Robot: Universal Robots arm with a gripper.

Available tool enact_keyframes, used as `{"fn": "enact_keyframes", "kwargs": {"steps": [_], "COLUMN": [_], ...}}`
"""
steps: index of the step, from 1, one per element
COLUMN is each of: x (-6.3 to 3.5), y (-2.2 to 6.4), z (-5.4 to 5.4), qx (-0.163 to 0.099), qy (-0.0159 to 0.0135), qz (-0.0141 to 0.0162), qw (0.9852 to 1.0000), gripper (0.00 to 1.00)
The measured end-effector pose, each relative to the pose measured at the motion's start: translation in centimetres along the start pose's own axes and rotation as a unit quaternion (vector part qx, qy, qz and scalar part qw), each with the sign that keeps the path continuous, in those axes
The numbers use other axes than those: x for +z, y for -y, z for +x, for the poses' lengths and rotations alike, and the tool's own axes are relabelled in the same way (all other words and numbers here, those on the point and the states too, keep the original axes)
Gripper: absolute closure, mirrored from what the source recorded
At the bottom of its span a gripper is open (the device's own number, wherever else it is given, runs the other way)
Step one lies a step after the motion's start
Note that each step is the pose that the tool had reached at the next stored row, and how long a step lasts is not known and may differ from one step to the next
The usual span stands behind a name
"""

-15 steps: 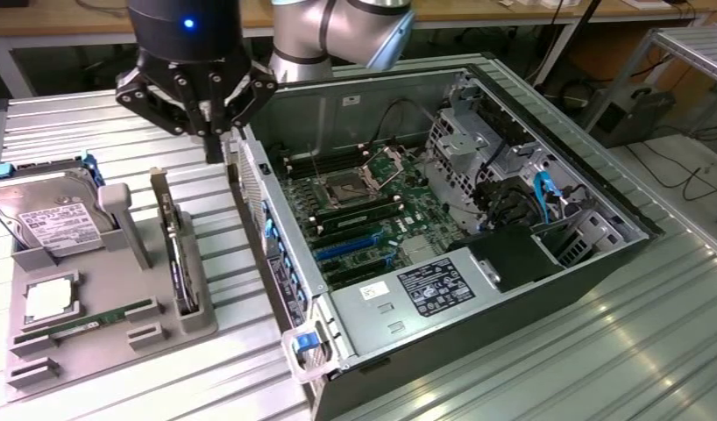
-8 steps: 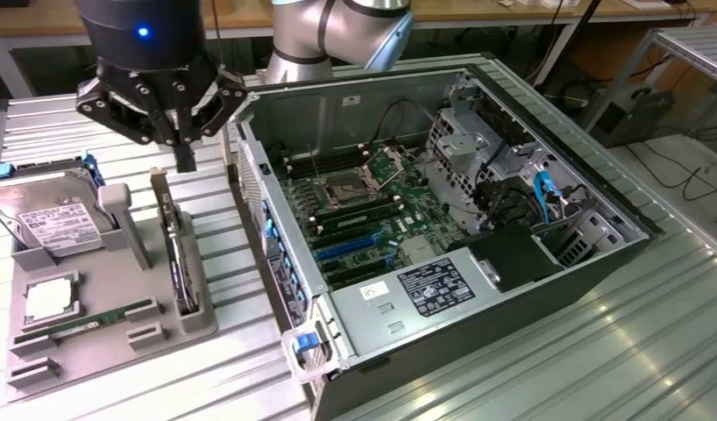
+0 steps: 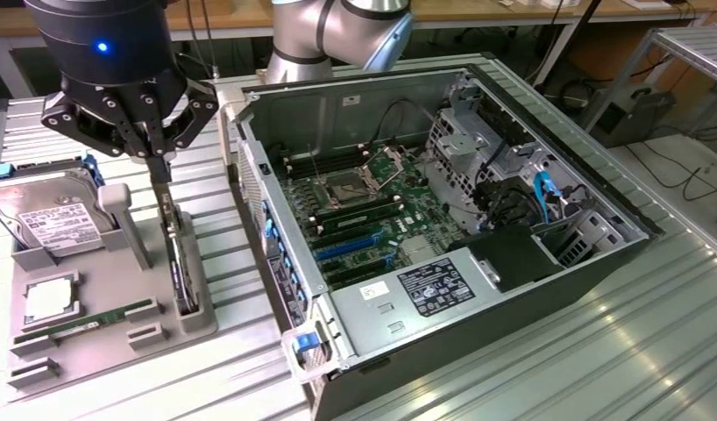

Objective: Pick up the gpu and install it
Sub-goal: 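Pick up the gpu and move the gpu toward the slot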

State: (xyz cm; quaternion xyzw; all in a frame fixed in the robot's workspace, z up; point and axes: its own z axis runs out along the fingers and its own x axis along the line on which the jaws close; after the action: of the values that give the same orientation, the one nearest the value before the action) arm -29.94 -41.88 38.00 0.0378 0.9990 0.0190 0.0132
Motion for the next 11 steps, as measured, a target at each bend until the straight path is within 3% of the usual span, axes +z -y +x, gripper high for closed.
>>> {"fn": "enact_keyframes", "kwargs": {"steps": [11], "x": [0.0], "y": [0.0], "z": [0.0], "qx": [0.0], "qy": [0.0], "qz": [0.0], "qw": [1.0], "gripper": [0.89]}}
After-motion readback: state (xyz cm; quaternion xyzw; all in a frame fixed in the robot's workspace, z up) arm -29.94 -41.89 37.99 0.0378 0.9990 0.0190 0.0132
